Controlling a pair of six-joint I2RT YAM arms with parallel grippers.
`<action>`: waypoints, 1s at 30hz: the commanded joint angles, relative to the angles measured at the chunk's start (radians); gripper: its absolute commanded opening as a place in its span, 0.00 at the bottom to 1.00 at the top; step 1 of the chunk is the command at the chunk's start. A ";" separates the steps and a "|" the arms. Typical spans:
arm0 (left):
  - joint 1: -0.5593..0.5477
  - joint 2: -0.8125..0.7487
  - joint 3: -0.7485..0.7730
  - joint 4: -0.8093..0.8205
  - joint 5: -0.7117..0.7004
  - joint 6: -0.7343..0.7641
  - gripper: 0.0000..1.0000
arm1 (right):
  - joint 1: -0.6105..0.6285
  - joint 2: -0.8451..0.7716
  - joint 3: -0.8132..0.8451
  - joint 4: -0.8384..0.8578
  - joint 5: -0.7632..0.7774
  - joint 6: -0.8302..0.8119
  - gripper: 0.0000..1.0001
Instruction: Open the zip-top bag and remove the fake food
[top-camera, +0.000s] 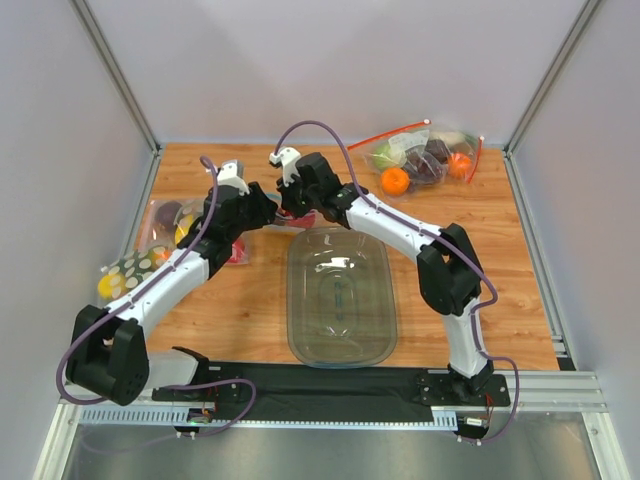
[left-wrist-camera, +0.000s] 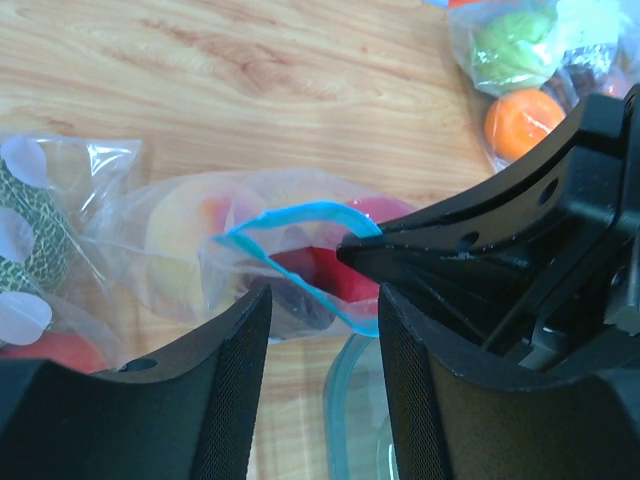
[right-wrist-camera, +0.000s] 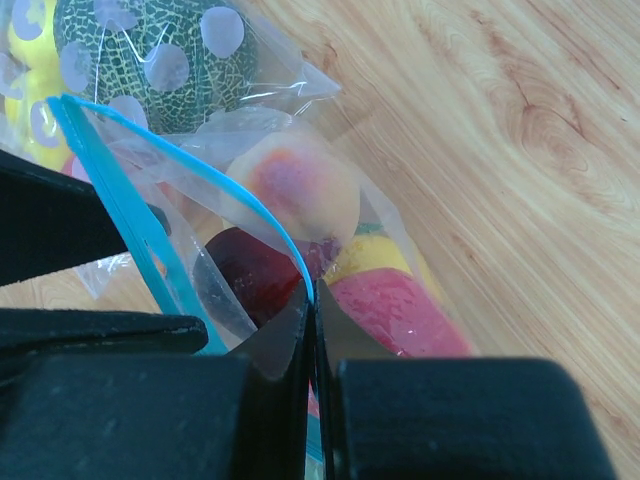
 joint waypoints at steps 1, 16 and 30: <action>0.000 -0.019 0.016 0.052 -0.010 -0.026 0.55 | 0.003 -0.071 -0.016 0.029 -0.002 -0.014 0.00; 0.001 0.089 0.062 0.053 0.011 -0.014 0.28 | 0.005 -0.122 -0.076 0.055 0.002 -0.030 0.00; 0.115 0.141 0.253 -0.085 0.219 0.083 0.00 | -0.067 -0.081 0.084 -0.042 0.182 -0.048 0.00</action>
